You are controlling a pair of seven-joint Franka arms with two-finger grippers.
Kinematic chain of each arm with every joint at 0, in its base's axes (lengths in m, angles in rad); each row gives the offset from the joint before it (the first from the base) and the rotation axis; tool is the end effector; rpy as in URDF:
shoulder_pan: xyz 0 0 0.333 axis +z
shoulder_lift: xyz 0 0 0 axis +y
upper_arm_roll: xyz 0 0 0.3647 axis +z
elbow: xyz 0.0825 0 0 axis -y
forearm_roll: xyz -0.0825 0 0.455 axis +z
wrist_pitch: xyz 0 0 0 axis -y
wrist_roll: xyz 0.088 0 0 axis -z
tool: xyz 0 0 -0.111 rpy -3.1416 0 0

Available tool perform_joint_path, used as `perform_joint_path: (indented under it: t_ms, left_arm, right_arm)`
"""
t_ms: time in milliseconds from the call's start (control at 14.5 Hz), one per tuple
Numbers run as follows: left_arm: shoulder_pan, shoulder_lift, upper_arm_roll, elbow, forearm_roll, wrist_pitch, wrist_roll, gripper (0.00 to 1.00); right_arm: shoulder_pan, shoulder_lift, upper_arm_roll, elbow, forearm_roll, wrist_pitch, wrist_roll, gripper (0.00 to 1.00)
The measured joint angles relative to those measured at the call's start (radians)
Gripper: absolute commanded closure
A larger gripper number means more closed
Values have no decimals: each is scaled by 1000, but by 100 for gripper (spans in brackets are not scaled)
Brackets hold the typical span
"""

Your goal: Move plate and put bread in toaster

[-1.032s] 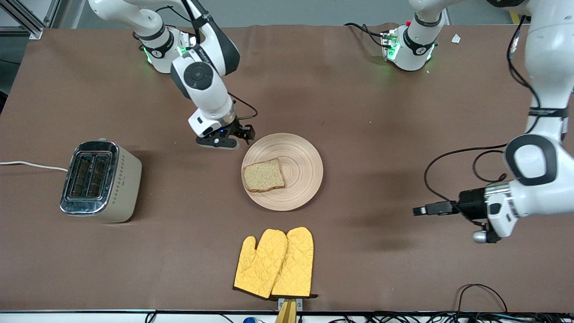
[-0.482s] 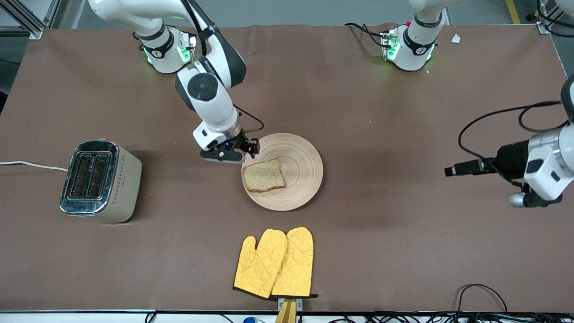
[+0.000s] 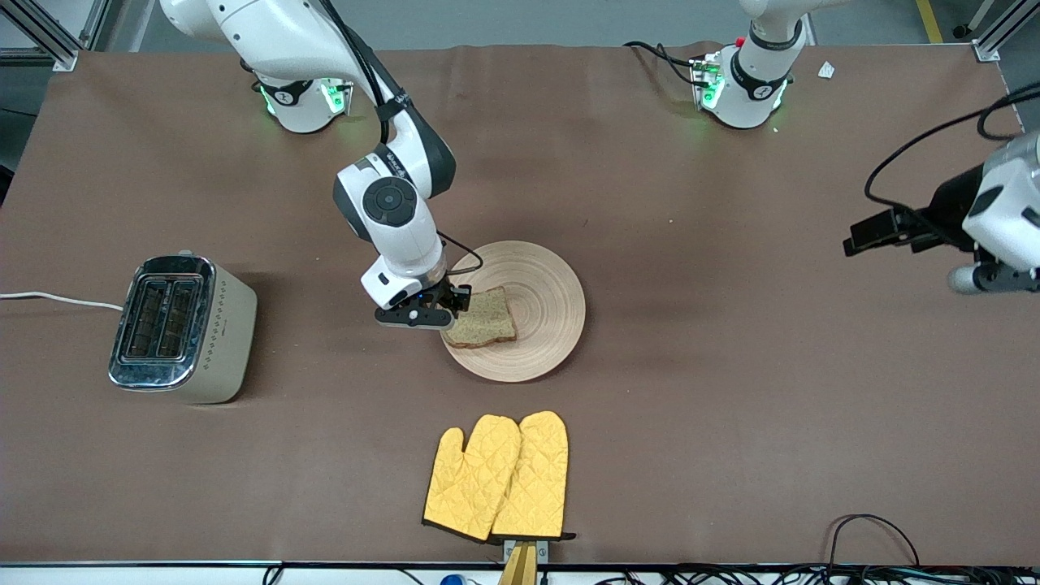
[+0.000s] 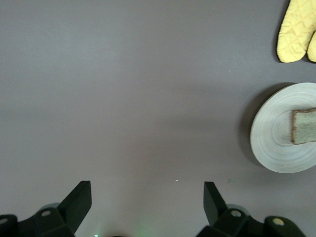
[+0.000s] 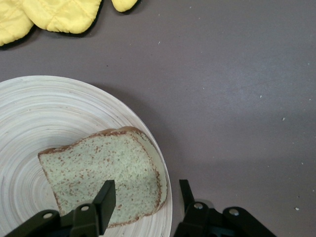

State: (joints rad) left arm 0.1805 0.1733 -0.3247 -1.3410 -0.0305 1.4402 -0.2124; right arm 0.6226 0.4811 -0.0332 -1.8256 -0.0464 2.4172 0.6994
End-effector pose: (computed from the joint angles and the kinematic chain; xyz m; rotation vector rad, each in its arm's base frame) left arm 0.6659 -0.0784 0.6746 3.0648 0.1042 -0.1213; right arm 0.6095 0.4094 0.2734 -3.1060 0.1124 -0.1822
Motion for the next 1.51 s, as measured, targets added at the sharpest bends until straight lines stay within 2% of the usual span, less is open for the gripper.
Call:
perform_joint_path:
  t_ms: [206,344,826,1170,1445,1514]
  left_arm:
    - [-109,-91,133,-24,10,-18,0,0]
    - [-123,-153,169,-64,10,-22,4,0]
    - [-135,-308,179,-225,68,-12,31,0]
    - [-128,-322,181,-273,42,29,69,0]
    - [-110,-295,186,-264,36,48,121,0]
    - [-107,-286,186,-262,35,51,133,0]
  right_arm:
    - [-4,8,0,-1,0,5,-18,41]
    - [-6,23,0,-1,0,12,-21,43]
    - [-10,59,-1,-1,0,35,-27,47]
    - [-9,83,3,-1,-1,71,-27,58]
    - [-8,85,4,-1,-1,75,-27,72]
    - [-8,85,5,-1,0,76,-27,80]
